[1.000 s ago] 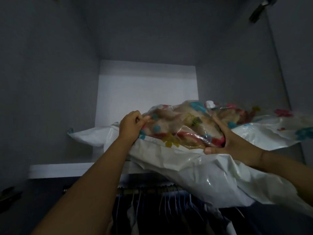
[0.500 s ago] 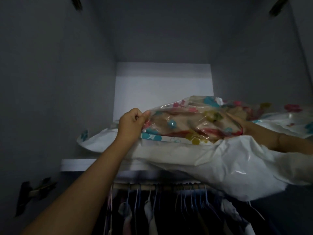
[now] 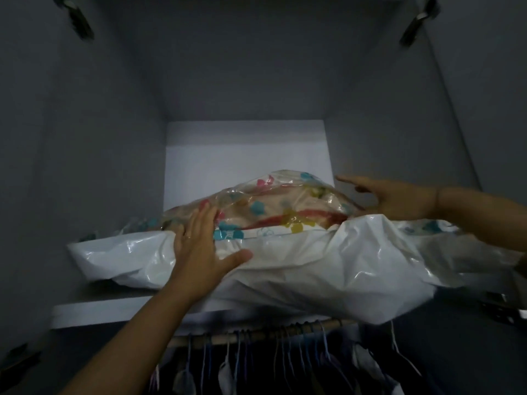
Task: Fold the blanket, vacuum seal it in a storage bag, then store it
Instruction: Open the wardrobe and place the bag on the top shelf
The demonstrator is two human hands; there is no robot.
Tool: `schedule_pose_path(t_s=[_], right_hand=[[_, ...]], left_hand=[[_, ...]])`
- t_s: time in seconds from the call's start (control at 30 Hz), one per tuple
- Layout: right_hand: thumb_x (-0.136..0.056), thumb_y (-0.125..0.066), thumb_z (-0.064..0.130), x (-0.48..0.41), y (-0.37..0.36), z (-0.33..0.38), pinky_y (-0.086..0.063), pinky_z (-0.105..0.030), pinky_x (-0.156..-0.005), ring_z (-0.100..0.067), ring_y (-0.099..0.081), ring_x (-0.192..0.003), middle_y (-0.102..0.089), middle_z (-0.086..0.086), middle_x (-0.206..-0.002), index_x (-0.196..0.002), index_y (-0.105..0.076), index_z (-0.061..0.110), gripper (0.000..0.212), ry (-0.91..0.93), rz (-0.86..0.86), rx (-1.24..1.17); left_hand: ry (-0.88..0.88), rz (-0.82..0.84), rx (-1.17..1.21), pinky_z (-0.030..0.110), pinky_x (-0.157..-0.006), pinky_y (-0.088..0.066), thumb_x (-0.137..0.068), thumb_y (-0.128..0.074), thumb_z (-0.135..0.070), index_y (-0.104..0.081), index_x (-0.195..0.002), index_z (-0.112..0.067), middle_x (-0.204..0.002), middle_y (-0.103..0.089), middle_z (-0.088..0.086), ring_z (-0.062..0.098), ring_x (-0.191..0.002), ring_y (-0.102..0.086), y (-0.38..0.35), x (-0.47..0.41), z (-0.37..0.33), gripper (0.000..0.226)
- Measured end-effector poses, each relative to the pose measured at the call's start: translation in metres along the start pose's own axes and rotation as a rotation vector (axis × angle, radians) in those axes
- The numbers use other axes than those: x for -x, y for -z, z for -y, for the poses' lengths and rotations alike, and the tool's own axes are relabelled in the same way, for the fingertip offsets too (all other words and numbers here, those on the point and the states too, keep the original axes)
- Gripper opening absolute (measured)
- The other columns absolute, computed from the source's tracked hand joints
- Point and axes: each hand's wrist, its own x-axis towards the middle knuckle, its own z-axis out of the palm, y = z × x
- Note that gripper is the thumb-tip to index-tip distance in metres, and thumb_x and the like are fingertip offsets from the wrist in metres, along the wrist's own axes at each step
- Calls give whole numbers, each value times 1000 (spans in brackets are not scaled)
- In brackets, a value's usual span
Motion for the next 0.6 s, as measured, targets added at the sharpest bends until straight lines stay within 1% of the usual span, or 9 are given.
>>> schedule_pose_path(t_s=[0.07, 0.13, 0.2, 0.23, 0.3, 0.37, 0.43, 0.53, 0.6], right_hand=[[-85, -61, 42, 24, 10, 27, -32, -31, -103, -16, -26, -141, -25, 9, -155, -144, -17, 47, 74, 17, -109, -82], [-75, -54, 65, 45, -6, 52, -26, -31, -107, -11, -19, -142, -17, 12, -157, -145, -14, 49, 81, 42, -257, -71], [-55, -38, 92, 52, -57, 57, -7, -41, -115, -11, -2, -144, 2, 13, -159, -145, 3, 50, 108, 0, -352, 167], [-47, -30, 97, 50, -86, 52, 3, -47, -116, -14, 6, -144, 10, 10, -159, -145, 10, 49, 116, 6, -400, 322], [-50, -25, 98, 33, -132, 18, 8, -54, -114, -31, 0, -146, 0, -6, -161, -149, 3, 40, 119, -7, -453, 568], [-56, -28, 96, 6, -139, -11, 5, -55, -113, -36, -11, -145, -13, -8, -160, -152, -8, 33, 116, 20, -512, 565], [-55, -31, 95, -22, -123, -33, 7, -54, -115, -29, -4, -147, -2, -1, -161, -150, 2, 40, 114, 90, -504, 496], [-54, -33, 94, -56, -96, -64, 6, -54, -116, -19, 4, -147, 9, 7, -160, -141, 21, 50, 112, 135, -376, 410], [-55, -32, 95, -75, -93, -87, 5, -54, -116, -21, 4, -147, 12, 7, -159, -135, 29, 51, 109, 106, -271, 441]], left_hand=[[14, -7, -72, 47, -122, -4, -55, -36, -90, -8, -154, -25, -163, -9, -1, 19, -150, -6, -6, -5, -2, 122], [26, -4, -110, 48, -121, -4, -57, -40, -89, -8, -154, -24, -163, -8, 0, 20, -150, -5, -10, -9, -6, 122], [28, -4, -134, 50, -121, -6, -59, -42, -90, -9, -154, -23, -163, -8, 0, 20, -150, -6, -13, -10, -10, 121], [30, 0, -138, 50, -121, -7, -60, -43, -91, -9, -154, -24, -163, -8, -1, 20, -150, -6, -15, -10, -10, 121], [26, 35, -133, 50, -120, -11, -60, -44, -91, -8, -154, -27, -163, -8, -3, 20, -150, -9, -13, -10, -8, 119], [2, 75, -166, 51, -120, -13, -60, -39, -93, -4, -154, -32, -163, -9, -5, 20, -149, -14, -6, -12, -1, 118], [-11, 97, -331, 54, -118, -10, -60, -26, -98, 4, -153, -37, -163, -8, -5, 23, -149, -13, 2, -16, 17, 115], [91, 184, -533, 65, -115, 2, -41, 7, -103, 15, -149, -45, -164, 8, -4, 31, -150, 6, 6, -23, 52, 122], [147, 295, -475, 67, -113, 4, -38, 3, -105, 20, -145, -51, -161, 19, -10, 33, -149, 15, -3, -26, 64, 121]])
